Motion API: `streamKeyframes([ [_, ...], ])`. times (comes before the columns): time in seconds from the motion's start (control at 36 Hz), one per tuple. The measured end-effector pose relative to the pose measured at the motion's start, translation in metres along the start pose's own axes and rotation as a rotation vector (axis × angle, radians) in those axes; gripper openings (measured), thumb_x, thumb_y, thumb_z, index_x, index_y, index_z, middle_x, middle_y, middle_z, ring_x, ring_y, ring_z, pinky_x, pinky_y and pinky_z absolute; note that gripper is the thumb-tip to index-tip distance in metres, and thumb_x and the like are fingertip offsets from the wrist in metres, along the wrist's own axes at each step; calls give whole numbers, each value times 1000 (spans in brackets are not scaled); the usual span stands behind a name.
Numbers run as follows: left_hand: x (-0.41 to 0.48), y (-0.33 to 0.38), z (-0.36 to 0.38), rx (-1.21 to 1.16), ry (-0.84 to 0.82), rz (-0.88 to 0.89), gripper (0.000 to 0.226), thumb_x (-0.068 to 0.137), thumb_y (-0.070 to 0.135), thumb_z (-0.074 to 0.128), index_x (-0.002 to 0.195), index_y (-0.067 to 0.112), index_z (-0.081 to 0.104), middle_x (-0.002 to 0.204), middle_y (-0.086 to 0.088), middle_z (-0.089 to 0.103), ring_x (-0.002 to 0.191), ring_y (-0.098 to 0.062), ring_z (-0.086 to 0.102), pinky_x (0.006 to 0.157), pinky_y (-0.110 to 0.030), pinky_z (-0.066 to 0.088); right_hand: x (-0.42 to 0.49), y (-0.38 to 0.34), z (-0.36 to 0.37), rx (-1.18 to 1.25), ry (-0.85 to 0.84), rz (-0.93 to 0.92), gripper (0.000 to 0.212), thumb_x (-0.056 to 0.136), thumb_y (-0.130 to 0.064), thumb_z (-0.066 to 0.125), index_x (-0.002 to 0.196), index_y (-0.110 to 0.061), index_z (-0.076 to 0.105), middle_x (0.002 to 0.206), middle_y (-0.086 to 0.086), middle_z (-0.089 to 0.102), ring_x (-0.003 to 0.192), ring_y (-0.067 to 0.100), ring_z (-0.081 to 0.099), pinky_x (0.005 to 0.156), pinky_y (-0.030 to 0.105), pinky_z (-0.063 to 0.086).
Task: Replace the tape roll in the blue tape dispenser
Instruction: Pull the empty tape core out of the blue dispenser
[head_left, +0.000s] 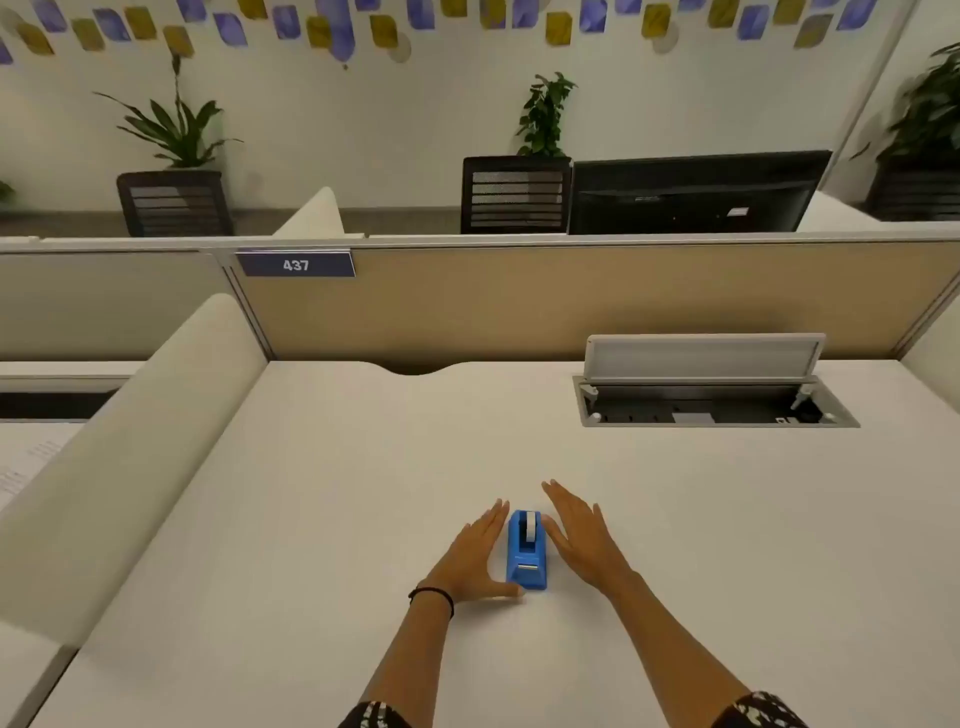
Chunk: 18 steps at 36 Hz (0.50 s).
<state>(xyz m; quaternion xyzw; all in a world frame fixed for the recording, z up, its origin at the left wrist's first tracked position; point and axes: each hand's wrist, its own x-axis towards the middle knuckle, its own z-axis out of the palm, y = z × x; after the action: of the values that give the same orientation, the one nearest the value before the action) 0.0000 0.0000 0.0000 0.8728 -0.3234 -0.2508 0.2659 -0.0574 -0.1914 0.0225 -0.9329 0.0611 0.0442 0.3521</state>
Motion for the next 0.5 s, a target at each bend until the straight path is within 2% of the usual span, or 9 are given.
streamKeyframes([
  [0.08, 5, 9, 1, -59, -33, -6, 114, 69, 55, 70, 145, 25, -10, 157, 6, 1, 144, -14, 8, 117, -39, 2, 2, -3, 2, 53, 0, 14, 47, 95, -35, 31, 139, -27, 15, 152, 1, 18, 139, 18, 15, 115, 48, 0],
  [0.25, 17, 11, 3, -105, -41, -8, 115, 67, 52, 73, 143, 30, -10, 155, 3, 18, 142, -20, 19, 116, -51, 0, 0, -7, 7, 113, -50, 10, 44, 94, -40, 34, 135, -26, 27, 145, 0, 34, 133, 16, 29, 115, 45, 7],
  [0.39, 17, 13, 3, -151, -16, -4, 109, 68, 45, 76, 145, 27, 0, 153, 3, 21, 141, -18, 22, 116, -52, -1, -4, -11, 11, 106, -63, 8, 43, 92, -40, 42, 130, -21, 35, 135, 1, 46, 123, 16, 42, 113, 44, 17],
  [0.5, 14, 14, 4, -194, 2, -9, 102, 68, 40, 78, 143, 26, 11, 150, 3, 27, 138, -18, 27, 117, -51, 2, -5, -8, 14, 91, -74, 2, 47, 89, -33, 51, 130, -18, 35, 135, 4, 46, 123, 20, 42, 113, 47, 20],
])
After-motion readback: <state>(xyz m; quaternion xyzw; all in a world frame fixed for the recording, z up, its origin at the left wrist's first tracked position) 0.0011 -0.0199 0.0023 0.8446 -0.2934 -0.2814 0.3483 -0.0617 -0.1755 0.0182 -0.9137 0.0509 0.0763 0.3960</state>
